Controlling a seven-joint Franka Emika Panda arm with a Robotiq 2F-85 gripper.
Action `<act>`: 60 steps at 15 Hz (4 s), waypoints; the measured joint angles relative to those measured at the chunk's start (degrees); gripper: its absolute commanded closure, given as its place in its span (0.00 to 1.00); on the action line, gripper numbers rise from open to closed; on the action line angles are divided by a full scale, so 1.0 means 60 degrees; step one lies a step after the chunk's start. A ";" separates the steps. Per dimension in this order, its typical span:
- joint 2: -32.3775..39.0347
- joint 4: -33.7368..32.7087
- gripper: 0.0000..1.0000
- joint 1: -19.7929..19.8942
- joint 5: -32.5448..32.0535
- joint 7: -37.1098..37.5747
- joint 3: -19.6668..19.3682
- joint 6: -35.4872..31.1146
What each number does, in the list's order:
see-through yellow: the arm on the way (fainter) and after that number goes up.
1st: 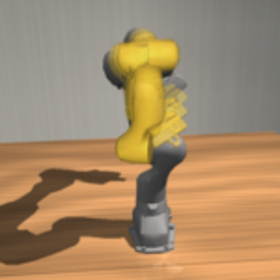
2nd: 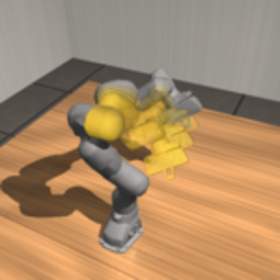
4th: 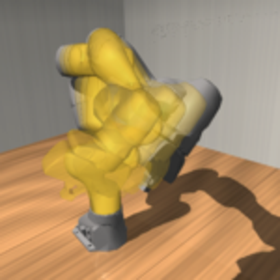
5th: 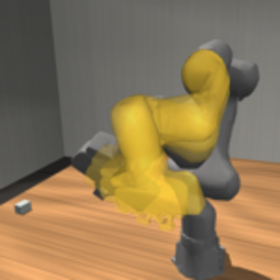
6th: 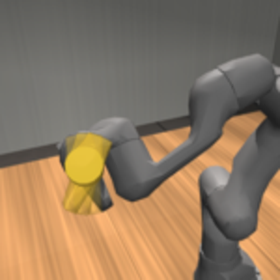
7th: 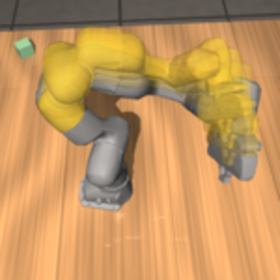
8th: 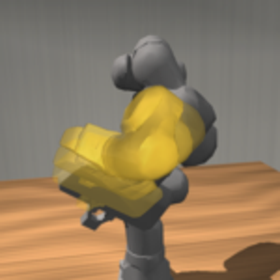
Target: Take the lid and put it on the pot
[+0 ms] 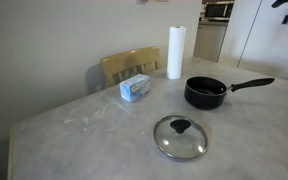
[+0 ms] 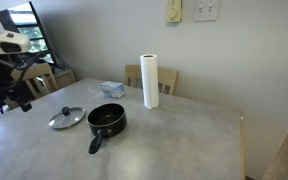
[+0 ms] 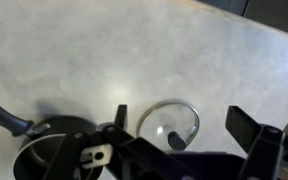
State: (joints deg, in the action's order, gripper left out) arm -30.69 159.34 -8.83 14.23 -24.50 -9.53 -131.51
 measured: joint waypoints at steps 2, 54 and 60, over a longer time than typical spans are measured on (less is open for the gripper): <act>0.0377 0.0010 0.00 -0.0690 0.0842 -0.0693 -0.0004 -0.1198; 0.9135 -0.4459 0.00 0.0683 -0.2941 -0.1381 0.4426 -0.5170; 0.9506 -0.4902 0.00 0.1002 -0.3064 -0.1374 0.4728 -0.5193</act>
State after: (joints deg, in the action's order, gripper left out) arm 26.35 129.93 -2.82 -4.15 -32.75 18.84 -162.67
